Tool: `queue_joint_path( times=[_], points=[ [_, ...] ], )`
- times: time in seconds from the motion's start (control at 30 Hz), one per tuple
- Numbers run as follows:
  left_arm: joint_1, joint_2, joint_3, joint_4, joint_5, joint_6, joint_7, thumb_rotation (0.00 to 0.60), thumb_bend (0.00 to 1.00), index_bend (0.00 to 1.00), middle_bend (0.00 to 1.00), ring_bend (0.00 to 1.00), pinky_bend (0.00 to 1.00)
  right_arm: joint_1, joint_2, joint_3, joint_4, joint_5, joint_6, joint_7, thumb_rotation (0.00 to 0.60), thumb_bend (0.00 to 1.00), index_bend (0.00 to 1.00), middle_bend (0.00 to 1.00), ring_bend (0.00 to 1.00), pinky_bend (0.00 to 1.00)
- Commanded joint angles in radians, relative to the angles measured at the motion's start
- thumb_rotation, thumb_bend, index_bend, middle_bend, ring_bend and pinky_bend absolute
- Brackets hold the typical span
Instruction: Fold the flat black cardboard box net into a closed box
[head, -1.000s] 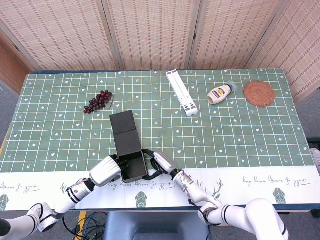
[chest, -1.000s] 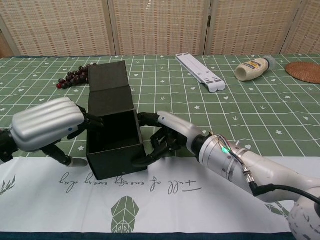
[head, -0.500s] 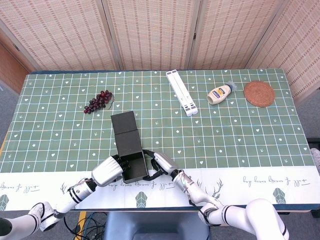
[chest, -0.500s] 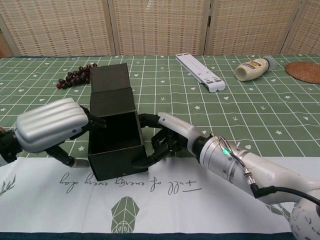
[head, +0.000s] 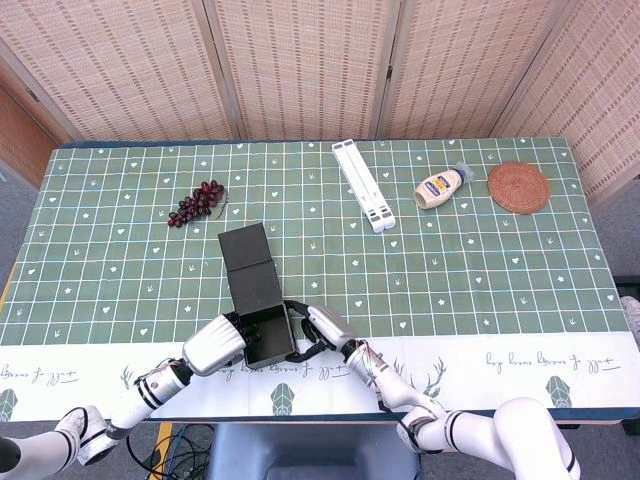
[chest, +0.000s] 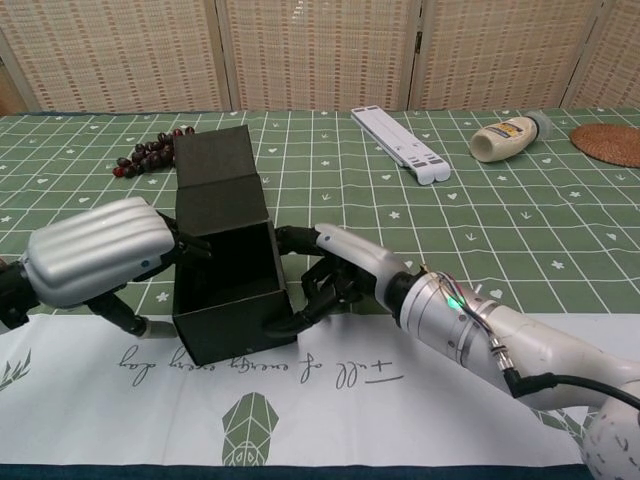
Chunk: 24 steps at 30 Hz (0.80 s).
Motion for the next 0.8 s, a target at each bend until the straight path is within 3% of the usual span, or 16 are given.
queue_joint_path(
  times=[0.03,0.53,0.8],
  points=[
    [0.007,0.024,-0.006,-0.028,0.0,0.026,-0.01,0.6,0.11,0.46,0.46,0.54,0.59,-0.002,0.006,0.011,-0.009,0.008,0.005,0.0,0.6,0.12,0.33,0.39,0.8,1.0],
    [0.046,0.184,-0.043,-0.227,-0.028,0.111,-0.022,0.6,0.11,0.38,0.36,0.5,0.59,0.0,0.021,0.097,-0.041,0.109,-0.033,-0.036,0.6,0.12,0.3,0.35,0.8,1.0],
    [0.086,0.239,-0.074,-0.302,-0.113,0.11,-0.119,0.6,0.11,0.32,0.36,0.5,0.59,0.022,-0.003,0.129,-0.031,0.156,-0.084,-0.072,0.6,0.12,0.05,0.19,0.76,0.98]
  ],
)
